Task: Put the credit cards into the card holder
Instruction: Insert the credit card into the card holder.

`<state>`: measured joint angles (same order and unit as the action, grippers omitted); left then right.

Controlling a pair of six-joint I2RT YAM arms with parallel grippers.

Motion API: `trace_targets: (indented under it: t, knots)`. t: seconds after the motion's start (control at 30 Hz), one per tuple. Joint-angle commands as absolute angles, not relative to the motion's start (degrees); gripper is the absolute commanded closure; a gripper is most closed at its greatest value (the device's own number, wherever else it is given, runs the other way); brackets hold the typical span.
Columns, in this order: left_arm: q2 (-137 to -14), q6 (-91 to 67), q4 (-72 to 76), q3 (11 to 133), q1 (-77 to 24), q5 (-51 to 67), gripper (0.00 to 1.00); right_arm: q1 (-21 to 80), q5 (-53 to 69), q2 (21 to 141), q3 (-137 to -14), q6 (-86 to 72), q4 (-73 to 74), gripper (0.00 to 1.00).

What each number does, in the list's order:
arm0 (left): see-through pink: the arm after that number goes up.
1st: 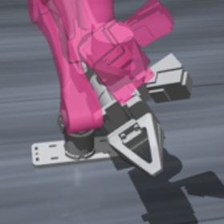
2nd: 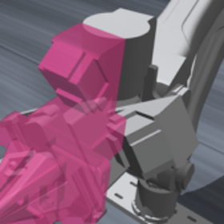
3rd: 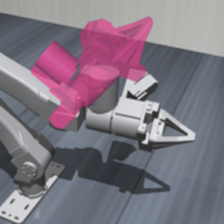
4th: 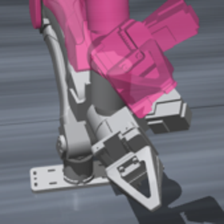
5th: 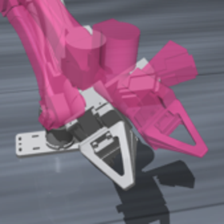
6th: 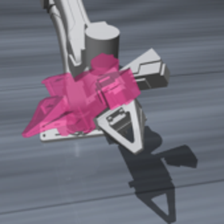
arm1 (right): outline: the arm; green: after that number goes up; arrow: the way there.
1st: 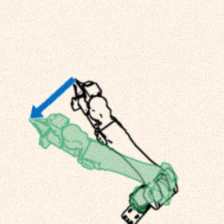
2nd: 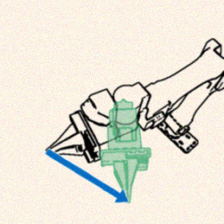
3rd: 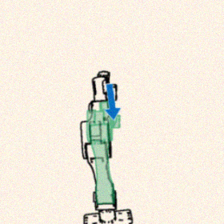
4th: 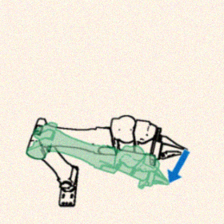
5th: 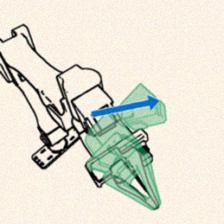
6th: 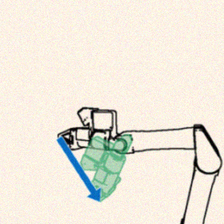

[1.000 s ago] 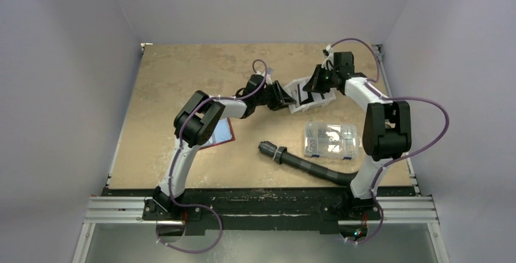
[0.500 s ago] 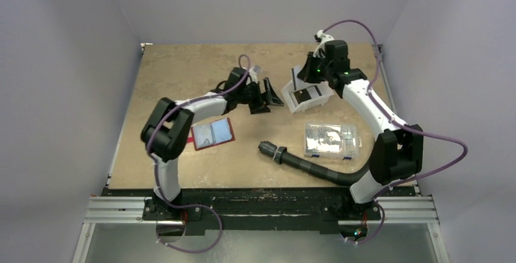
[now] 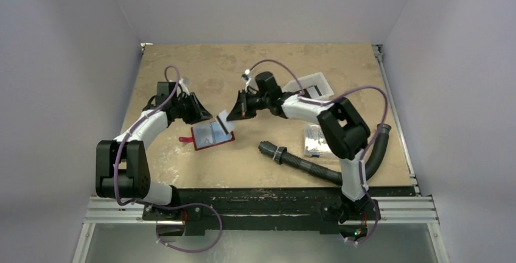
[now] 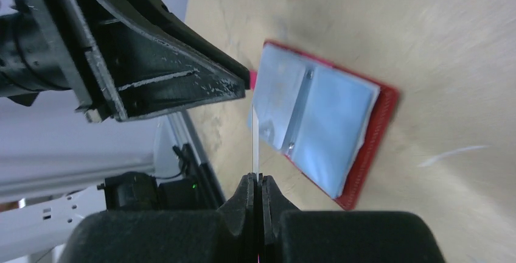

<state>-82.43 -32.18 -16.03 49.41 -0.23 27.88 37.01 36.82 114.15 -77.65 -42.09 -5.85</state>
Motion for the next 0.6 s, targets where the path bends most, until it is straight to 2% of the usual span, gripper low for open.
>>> trace_targets:
  t: [0.0, 0.07, 0.17, 0.3, 0.57]
  knots:
    - [-82.7, -32.6, -13.5, 46.2, -0.9, 27.4, 0.84, 38.9, 44.8, 119.2, -79.3, -51.6, -19.3, 1.00]
    - [-83.3, -31.2, -14.9, 46.5, -0.9, 24.6, 0.89, 40.0, 46.5, 121.9, -79.4, -54.6, -23.2, 1.00]
    - [-84.2, -28.6, -17.2, 46.9, -0.8, 21.0, 0.90, 40.6, 46.5, 124.5, -79.9, -55.6, -25.5, 1.00]
    - [-86.9, -27.4, -19.5, 46.2, -0.8, 16.2, 1.00, 40.6, 46.7, 126.3, -80.2, -55.3, -25.0, 1.00]
    - [-91.1, -28.3, -21.9, 45.2, -0.8, 11.5, 1.00, 40.5, 44.1, 127.3, -80.6, -52.3, -20.7, 1.00]
